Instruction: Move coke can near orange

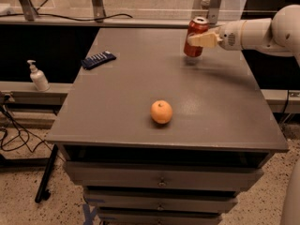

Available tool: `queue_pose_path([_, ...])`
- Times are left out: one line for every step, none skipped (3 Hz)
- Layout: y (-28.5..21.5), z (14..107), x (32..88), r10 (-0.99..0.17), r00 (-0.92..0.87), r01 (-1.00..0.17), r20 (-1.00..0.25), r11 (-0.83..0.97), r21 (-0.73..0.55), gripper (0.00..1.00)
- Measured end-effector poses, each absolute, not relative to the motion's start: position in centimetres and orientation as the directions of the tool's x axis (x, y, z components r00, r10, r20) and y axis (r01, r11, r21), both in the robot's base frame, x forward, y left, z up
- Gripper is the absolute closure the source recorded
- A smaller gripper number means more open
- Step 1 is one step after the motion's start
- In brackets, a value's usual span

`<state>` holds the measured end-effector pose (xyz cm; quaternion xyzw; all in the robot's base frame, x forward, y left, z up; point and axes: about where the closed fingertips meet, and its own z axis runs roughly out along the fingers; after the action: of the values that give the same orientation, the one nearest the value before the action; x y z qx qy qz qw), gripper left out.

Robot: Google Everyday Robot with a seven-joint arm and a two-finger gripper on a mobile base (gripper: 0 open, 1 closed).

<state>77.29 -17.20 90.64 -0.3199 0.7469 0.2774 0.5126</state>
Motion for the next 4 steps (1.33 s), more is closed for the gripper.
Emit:
queue_pose_path([-15.8, 92.9, 72.2, -0.244, -0.205, -0.828, -0.948, 0.56, 0.035, 1.0])
queue_pose_path([-16.6, 92.8, 66.6, -0.296, -0.174, -0.865, -0.939, 0.502, 0.002, 1.0])
queue_pose_path([-18.6, 90.9, 61.6, -0.316, -0.172, -0.883, -0.933, 0.468, 0.005, 1.0])
queue_pose_path([-20.5, 89.2, 58.5, -0.333, -0.175, -0.893, -0.927, 0.451, 0.006, 1.0])
